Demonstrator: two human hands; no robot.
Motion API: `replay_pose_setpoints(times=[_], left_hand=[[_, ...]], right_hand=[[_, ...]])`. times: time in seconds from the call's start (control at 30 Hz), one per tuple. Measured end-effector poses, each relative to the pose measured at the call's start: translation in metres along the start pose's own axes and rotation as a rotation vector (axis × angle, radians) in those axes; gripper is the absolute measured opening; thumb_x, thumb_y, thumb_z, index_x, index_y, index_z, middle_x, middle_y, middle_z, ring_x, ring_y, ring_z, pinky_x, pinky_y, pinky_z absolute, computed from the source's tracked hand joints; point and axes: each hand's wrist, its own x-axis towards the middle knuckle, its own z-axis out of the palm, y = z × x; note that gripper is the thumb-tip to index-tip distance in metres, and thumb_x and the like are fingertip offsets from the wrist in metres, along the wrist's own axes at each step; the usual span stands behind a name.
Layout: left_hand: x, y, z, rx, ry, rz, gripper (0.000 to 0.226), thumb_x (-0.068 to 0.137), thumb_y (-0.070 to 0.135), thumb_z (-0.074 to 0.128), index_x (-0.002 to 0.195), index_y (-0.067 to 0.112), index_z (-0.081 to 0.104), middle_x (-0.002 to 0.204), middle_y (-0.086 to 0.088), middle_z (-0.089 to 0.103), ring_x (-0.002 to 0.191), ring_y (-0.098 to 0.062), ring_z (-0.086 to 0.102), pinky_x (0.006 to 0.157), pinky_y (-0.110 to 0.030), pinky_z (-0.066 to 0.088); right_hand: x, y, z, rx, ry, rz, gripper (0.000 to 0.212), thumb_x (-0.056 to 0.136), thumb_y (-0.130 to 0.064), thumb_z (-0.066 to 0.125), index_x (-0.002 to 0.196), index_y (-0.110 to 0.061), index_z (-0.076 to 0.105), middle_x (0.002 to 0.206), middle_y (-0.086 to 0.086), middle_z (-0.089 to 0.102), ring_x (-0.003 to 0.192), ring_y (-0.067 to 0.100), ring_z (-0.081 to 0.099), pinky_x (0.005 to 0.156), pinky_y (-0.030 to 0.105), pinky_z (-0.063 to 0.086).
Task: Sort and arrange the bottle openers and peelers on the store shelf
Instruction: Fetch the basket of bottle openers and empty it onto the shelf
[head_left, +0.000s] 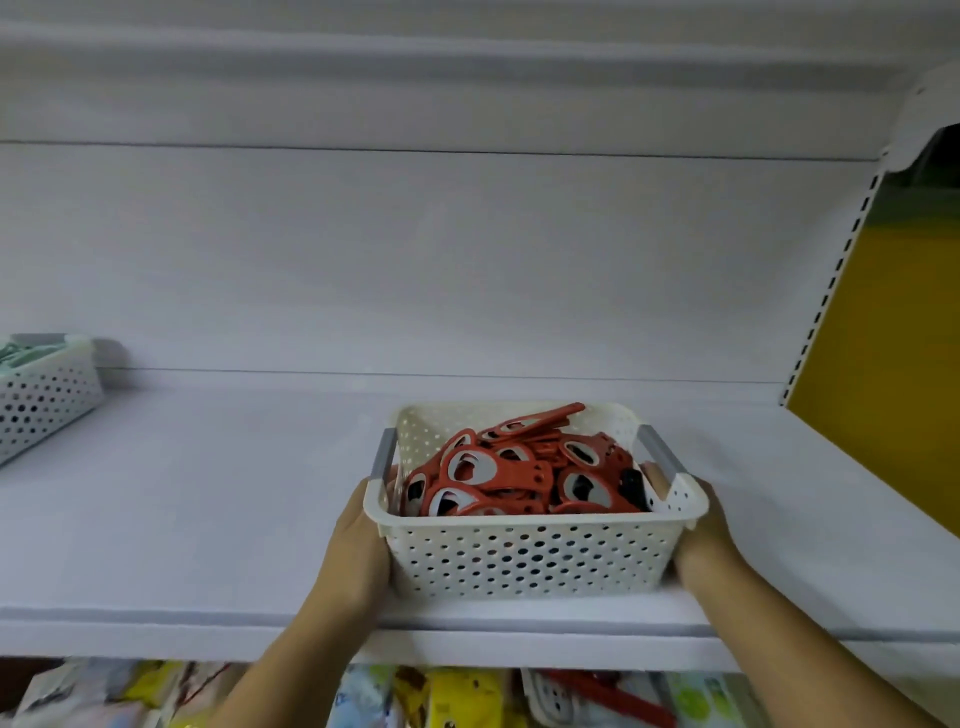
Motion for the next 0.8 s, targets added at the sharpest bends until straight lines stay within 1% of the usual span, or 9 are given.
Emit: replay_pose_setpoints(times=[0.07, 0.17, 0.23, 0.3, 0.4, 0.5, 0.6, 0.67, 0.8], left_hand=[[0.001, 0.0, -0.001, 0.008, 0.001, 0.0, 0.042, 0.087, 0.047, 0.04, 0.113, 0.024, 0.063, 0.105, -0.001, 0.072, 0.099, -0.019, 0.067, 0.083, -0.034, 0.053], [-0.003, 0.004, -0.002, 0.008, 0.001, -0.022, 0.047, 0.081, 0.05, 0.039, 0.113, 0.026, 0.063, 0.106, 0.0, 0.072, 0.102, -0.02, 0.067, 0.094, -0.045, 0.05], [-0.003, 0.004, 0.0, -0.009, 0.002, -0.035, 0.04, 0.085, 0.048, 0.04, 0.11, 0.028, 0.064, 0.103, 0.001, 0.073, 0.101, -0.02, 0.067, 0.094, -0.045, 0.05], [-0.001, 0.005, 0.002, -0.027, 0.039, -0.065, 0.032, 0.095, 0.041, 0.038, 0.105, 0.028, 0.065, 0.1, -0.001, 0.073, 0.1, -0.022, 0.066, 0.093, -0.044, 0.05], [0.001, 0.009, 0.009, -0.076, 0.102, -0.179, 0.039, 0.101, 0.029, 0.031, 0.095, 0.024, 0.069, 0.093, -0.007, 0.073, 0.097, -0.028, 0.065, 0.094, -0.045, 0.048], [0.012, 0.014, 0.011, -0.053, 0.127, -0.261, 0.044, 0.099, 0.022, 0.03, 0.086, 0.017, 0.071, 0.088, -0.011, 0.072, 0.096, -0.031, 0.063, 0.094, -0.044, 0.047], [0.025, 0.031, 0.009, 0.03, 0.12, -0.265, 0.04, 0.098, 0.015, 0.027, 0.104, 0.014, 0.067, 0.092, -0.013, 0.068, 0.095, -0.031, 0.06, 0.092, -0.042, 0.048], [0.034, 0.047, 0.008, 0.099, 0.067, -0.243, 0.042, 0.094, 0.01, 0.026, 0.111, 0.025, 0.061, 0.097, -0.014, 0.069, 0.093, -0.033, 0.063, 0.085, -0.043, 0.053], [0.057, 0.075, 0.006, 0.314, 0.001, -0.31, 0.038, 0.092, 0.012, 0.028, 0.086, 0.006, 0.065, 0.076, -0.014, 0.068, 0.066, -0.028, 0.065, 0.062, -0.036, 0.057]], right_hand=[[-0.011, -0.015, -0.003, 0.055, -0.025, 0.045, 0.029, 0.094, -0.012, 0.047, 0.065, -0.006, 0.048, 0.063, 0.009, 0.045, 0.071, 0.024, 0.043, 0.068, 0.035, 0.034], [-0.025, -0.028, -0.011, 0.086, -0.134, 0.048, 0.026, 0.096, -0.015, 0.045, 0.076, -0.005, 0.059, 0.067, 0.011, 0.053, 0.067, 0.023, 0.047, 0.069, 0.033, 0.036], [-0.038, -0.03, -0.024, -0.063, -0.307, 0.009, 0.026, 0.097, -0.016, 0.046, 0.076, -0.016, 0.06, 0.07, 0.008, 0.061, 0.068, 0.022, 0.053, 0.067, 0.03, 0.04], [-0.047, -0.03, -0.04, -0.239, -0.531, -0.078, 0.021, 0.09, -0.007, 0.053, 0.093, -0.025, 0.064, 0.084, 0.001, 0.07, 0.081, 0.015, 0.061, 0.074, 0.025, 0.046], [-0.053, -0.031, -0.052, -0.319, -0.796, -0.082, 0.041, 0.079, 0.004, 0.064, 0.108, -0.025, 0.057, 0.102, -0.008, 0.068, 0.094, 0.005, 0.062, 0.076, 0.013, 0.047], [-0.055, -0.038, -0.043, -0.186, -0.704, -0.136, 0.033, 0.076, -0.008, 0.076, 0.104, -0.023, 0.066, 0.096, -0.01, 0.074, 0.092, 0.005, 0.069, 0.074, 0.014, 0.052], [-0.049, -0.051, -0.038, -0.096, -0.583, -0.18, 0.045, 0.061, -0.028, 0.083, 0.104, -0.022, 0.068, 0.095, -0.01, 0.075, 0.091, 0.008, 0.07, 0.076, 0.023, 0.055], [-0.044, -0.063, -0.036, -0.049, -0.544, -0.183, 0.055, 0.056, -0.041, 0.079, 0.108, -0.026, 0.064, 0.098, -0.011, 0.074, 0.093, 0.008, 0.069, 0.078, 0.027, 0.055], [-0.031, -0.085, -0.025, -0.154, -0.464, -0.186, 0.069, 0.055, -0.073, 0.062, 0.114, -0.037, 0.052, 0.105, -0.013, 0.067, 0.096, 0.012, 0.064, 0.075, 0.033, 0.057]])
